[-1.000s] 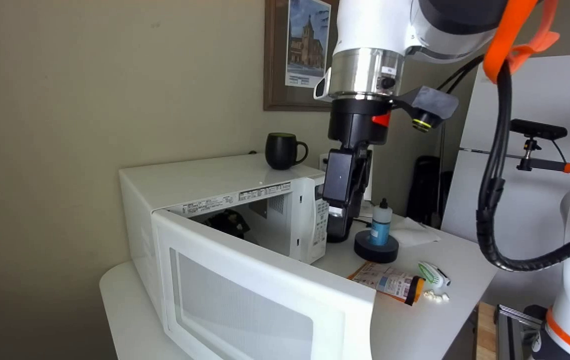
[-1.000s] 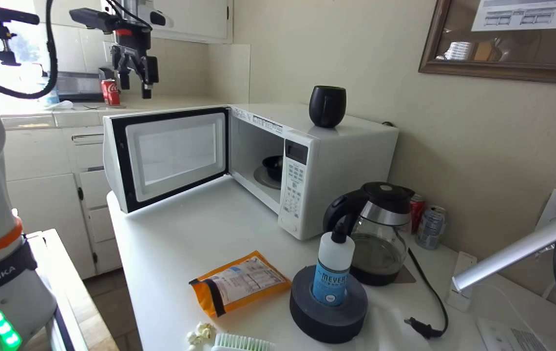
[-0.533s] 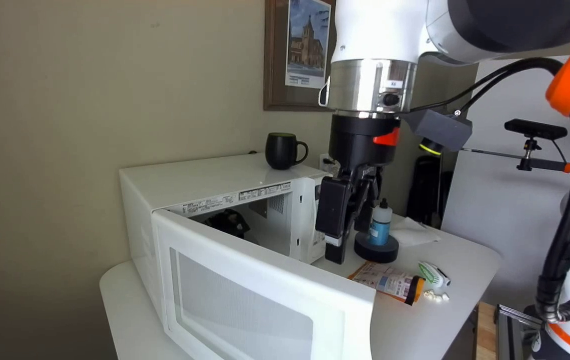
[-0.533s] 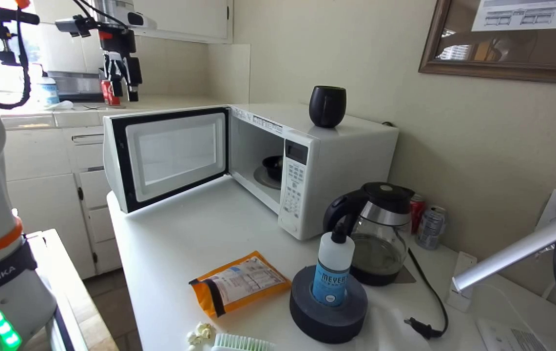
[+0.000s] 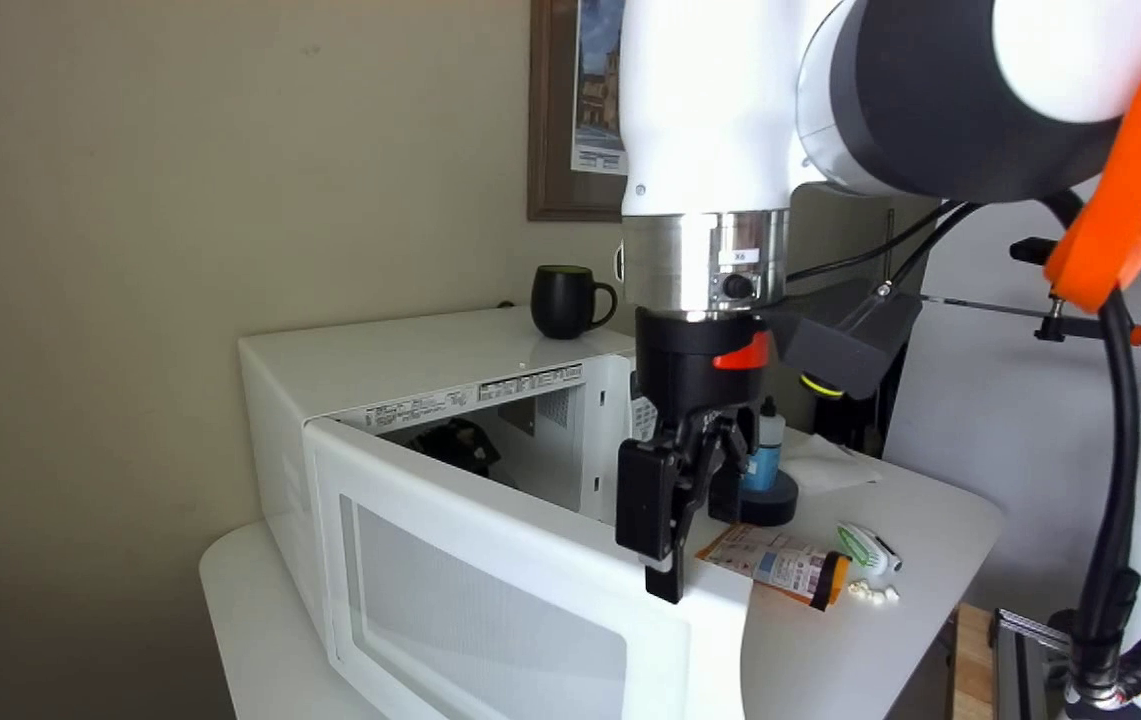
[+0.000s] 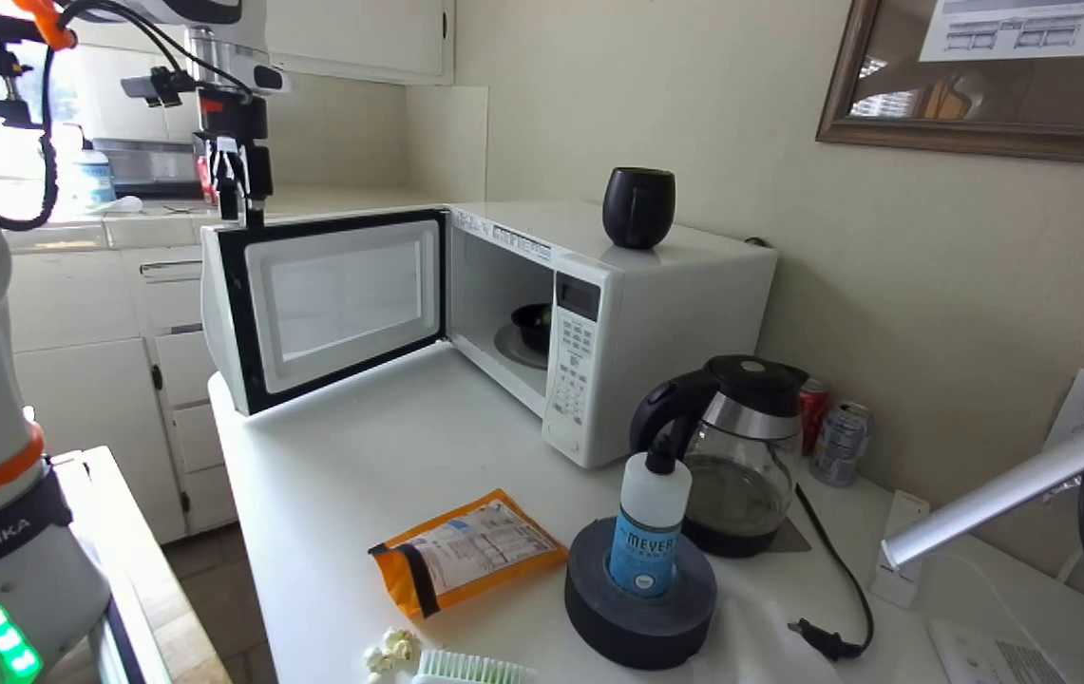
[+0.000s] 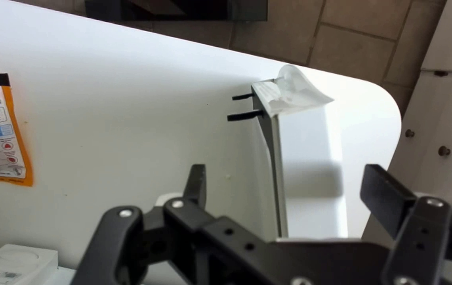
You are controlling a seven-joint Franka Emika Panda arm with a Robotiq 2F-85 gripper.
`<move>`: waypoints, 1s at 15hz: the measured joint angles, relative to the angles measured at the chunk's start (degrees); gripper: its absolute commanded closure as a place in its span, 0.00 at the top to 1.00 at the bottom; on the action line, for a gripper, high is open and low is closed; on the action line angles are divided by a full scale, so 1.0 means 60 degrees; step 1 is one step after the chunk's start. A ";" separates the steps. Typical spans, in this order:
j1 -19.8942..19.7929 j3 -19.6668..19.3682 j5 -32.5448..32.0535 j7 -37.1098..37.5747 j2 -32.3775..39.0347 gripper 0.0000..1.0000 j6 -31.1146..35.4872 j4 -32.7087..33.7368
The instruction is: Close the microwave door
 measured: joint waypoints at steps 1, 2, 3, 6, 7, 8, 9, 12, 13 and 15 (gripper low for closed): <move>0.0000 0.0010 -0.0149 0.0000 0.0181 1.00 0.0000 0.0020; -0.0001 0.0014 -0.0315 0.0000 0.0345 1.00 -0.0001 0.0046; -0.0001 0.0014 -0.0468 0.0000 0.0489 1.00 -0.0016 0.0086; -0.0116 -0.0003 -0.1465 0.0280 0.0634 1.00 -0.0559 0.0241; -0.0230 -0.0025 -0.1926 0.0529 0.0583 1.00 -0.0910 0.0282; -0.0359 -0.0086 -0.2353 0.0770 0.0498 1.00 -0.1182 0.0289; -0.0505 -0.0180 -0.2749 0.1022 0.0389 1.00 -0.1335 0.0283; -0.0986 -0.0706 -0.3559 0.1624 -0.0121 1.00 -0.1354 0.0183; -0.1132 -0.0919 -0.3612 0.1785 -0.0329 1.00 -0.1354 0.0154; -0.1322 -0.1328 -0.3538 0.2105 -0.0733 1.00 -0.1326 0.0073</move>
